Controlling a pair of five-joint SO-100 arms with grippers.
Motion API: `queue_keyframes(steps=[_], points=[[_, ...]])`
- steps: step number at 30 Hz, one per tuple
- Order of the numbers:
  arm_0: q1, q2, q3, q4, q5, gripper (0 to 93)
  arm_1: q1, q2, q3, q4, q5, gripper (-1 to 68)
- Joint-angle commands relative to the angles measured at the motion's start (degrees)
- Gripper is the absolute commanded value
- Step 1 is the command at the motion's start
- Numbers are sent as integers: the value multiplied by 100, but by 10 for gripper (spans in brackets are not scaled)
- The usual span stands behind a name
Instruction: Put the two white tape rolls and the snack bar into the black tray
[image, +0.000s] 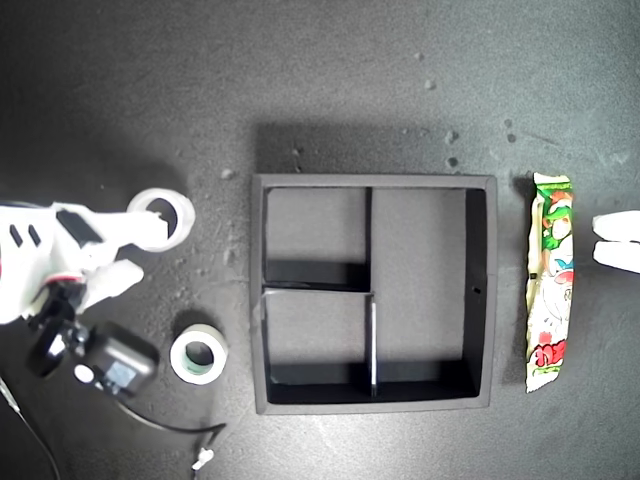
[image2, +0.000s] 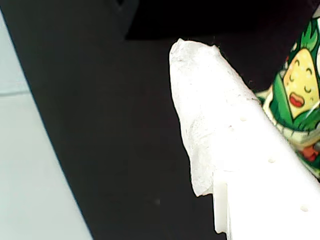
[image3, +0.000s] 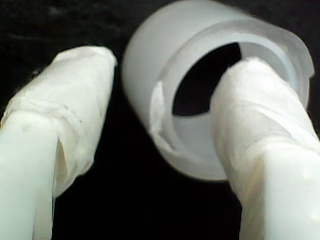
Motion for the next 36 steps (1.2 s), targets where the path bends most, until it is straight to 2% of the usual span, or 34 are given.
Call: queue_keyframes(steps=[1, 5, 9, 12, 16, 19, 25, 30, 33, 36], points=[[-176, -387, -404, -88, 97, 155, -220, -686, -563, -281, -246, 240], [-325, -817, -545, -88, 149, 155, -554, -3085, -1969, -378, -422, 249], [-334, -1564, -800, -202, 70, 137, -712, -5871, -4368, 747, -598, 266], [-352, -2004, -914, -308, -53, 101, -738, -6961, -5168, 1292, -562, 261], [-396, -2065, -932, -369, -9, 42, -940, -7348, -5124, 1389, -229, 250], [-492, -1872, -932, -334, 88, 3, -1107, -7796, -5256, 1723, 79, 278], [-633, -1222, -1160, 185, 237, 3, -1169, -8095, -5581, 2804, 431, 318], [-633, -835, -1714, 765, 413, 3, -1002, -8095, -5950, 3560, 334, 301], [-633, -686, -1907, 958, 439, 3, -976, -8095, -5889, 3516, 316, 276], [-510, -563, -2048, 967, 422, 3, -976, -8121, -5440, 2856, 360, 260]])
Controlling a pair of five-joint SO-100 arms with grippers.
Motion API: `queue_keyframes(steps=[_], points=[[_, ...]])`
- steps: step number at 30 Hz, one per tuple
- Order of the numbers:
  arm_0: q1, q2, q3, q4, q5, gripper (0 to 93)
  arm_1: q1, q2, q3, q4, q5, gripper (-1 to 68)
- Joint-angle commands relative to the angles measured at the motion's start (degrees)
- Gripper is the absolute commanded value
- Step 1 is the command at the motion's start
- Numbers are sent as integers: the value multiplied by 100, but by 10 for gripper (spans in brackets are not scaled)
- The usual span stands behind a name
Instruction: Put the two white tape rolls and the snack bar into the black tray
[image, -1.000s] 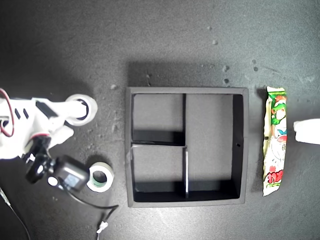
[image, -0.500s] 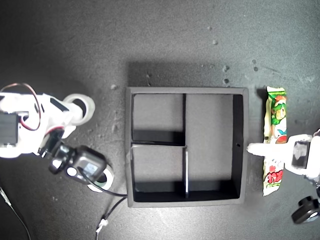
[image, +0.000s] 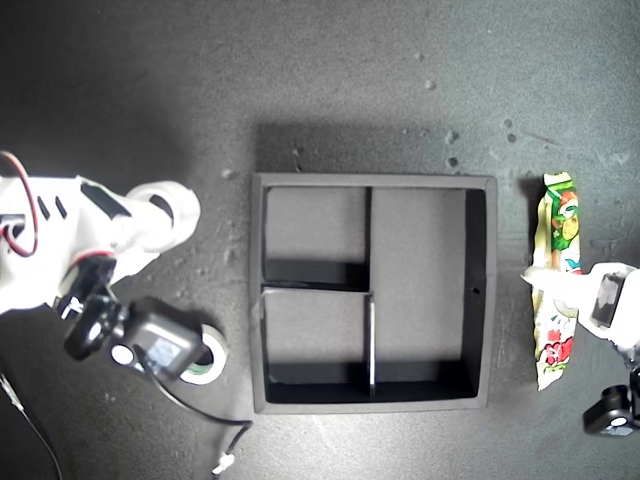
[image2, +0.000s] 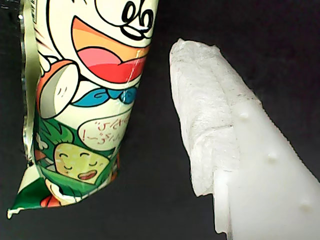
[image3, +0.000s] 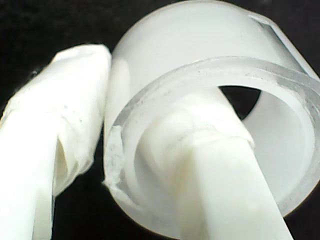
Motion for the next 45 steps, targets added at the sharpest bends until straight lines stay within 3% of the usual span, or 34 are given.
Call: queue_keyframes(steps=[1, 7, 12, 22, 25, 38, 45], points=[[158, 272, -510, 35, 70, 3, 26, -18, 316, -650, 26, 253], [721, -9, -1687, 53, 229, 2, 360, -62, 1046, -1758, 18, 179], [932, -466, -2610, 132, 492, 2, 659, -62, 1002, -1784, 0, 4], [650, -1837, -3779, 378, 914, 2, 1028, 9, -1230, 721, -264, -2], [475, -2522, -4254, 519, 1063, 2, 1046, 0, -2188, 1090, -598, -3], [378, -4438, -6196, 1538, 1160, 6, 976, -2268, -5186, 563, -1564, -4], [404, -4465, -5977, 1450, 984, 6, 993, -2479, -5335, 396, -1556, -4]])
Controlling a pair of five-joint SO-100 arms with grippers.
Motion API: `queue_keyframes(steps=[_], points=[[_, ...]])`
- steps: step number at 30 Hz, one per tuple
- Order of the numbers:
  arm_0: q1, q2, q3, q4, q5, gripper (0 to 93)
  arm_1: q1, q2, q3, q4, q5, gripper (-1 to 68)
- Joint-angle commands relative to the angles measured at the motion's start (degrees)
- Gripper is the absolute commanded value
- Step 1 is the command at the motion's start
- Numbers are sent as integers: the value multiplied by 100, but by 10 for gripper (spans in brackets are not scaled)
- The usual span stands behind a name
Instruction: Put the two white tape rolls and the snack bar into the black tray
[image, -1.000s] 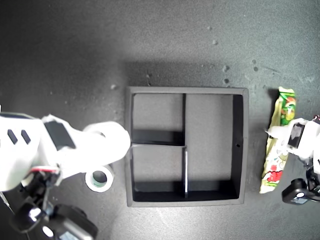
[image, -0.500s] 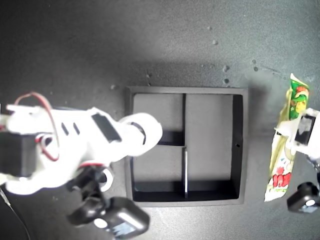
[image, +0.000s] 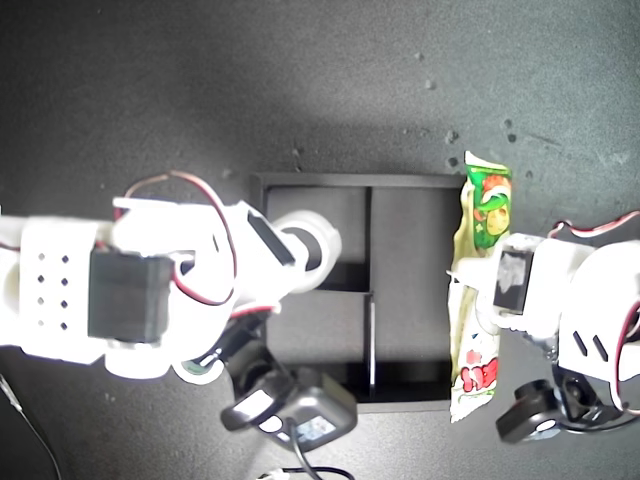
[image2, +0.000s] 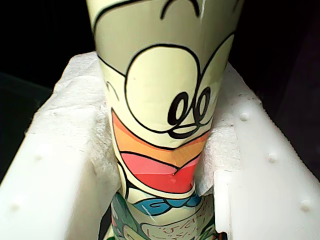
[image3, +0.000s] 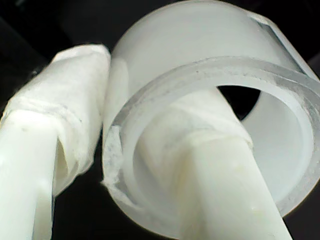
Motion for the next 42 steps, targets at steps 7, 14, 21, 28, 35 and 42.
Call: queue_keyframes(steps=[7, 14, 21, 28, 35, 42], points=[[70, -501, -633, -79, -53, 66, 35, 35, -272, -308, -70, -4], [-35, -387, -563, 167, -185, 172, -9, 35, -88, -299, -70, -4], [-62, 466, -659, 703, -343, 173, 141, -35, 44, -650, -158, -4], [853, 2206, 308, 1160, -1424, 160, 255, -360, 141, -738, -70, 144], [2593, 3199, 2479, -105, -2804, 155, 211, -352, 123, -369, 0, 236], [2707, 3340, 4263, -1758, -3041, 161, 114, -281, -1125, 1055, 571, 208]])
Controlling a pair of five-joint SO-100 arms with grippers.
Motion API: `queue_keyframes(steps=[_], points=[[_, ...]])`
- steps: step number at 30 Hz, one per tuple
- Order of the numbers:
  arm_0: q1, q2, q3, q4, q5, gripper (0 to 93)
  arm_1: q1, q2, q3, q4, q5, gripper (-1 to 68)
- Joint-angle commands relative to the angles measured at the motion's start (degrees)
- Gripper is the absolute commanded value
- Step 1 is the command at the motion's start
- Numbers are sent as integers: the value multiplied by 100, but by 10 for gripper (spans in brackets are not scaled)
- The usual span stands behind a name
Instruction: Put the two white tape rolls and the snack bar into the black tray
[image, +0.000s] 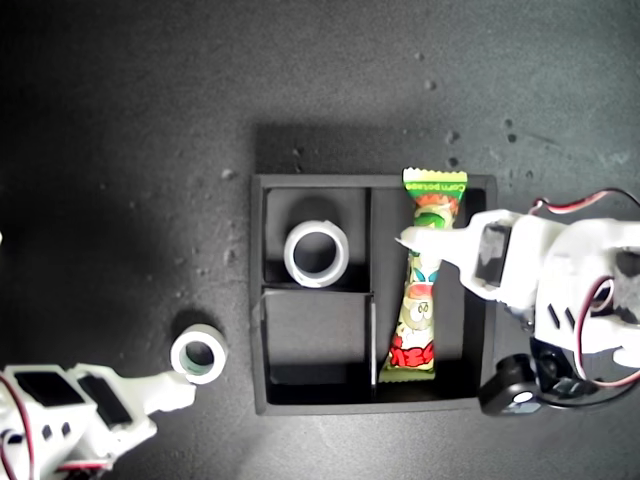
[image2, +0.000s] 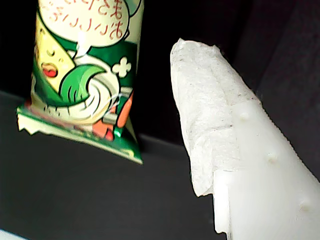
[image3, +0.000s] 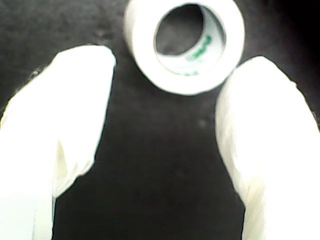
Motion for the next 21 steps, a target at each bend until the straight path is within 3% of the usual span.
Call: queue_keyframes(steps=[1, 6, 9, 10, 21], points=[[9, 229, 413, -659, 0, 162, -79, 167, -835, 624, 536, 208], [-62, -44, 729, -1116, -26, 167, -88, 176, -1890, 1556, 2057, 139], [9, -70, 1055, -1529, -202, 165, -88, 176, -2619, 2118, 2777, 10], [44, -88, 1134, -1644, -264, 163, -35, 176, -2813, 2320, 3076, -3], [176, -624, 1257, -2101, -483, 157, 562, 1151, -1538, 2417, 5133, -4]])
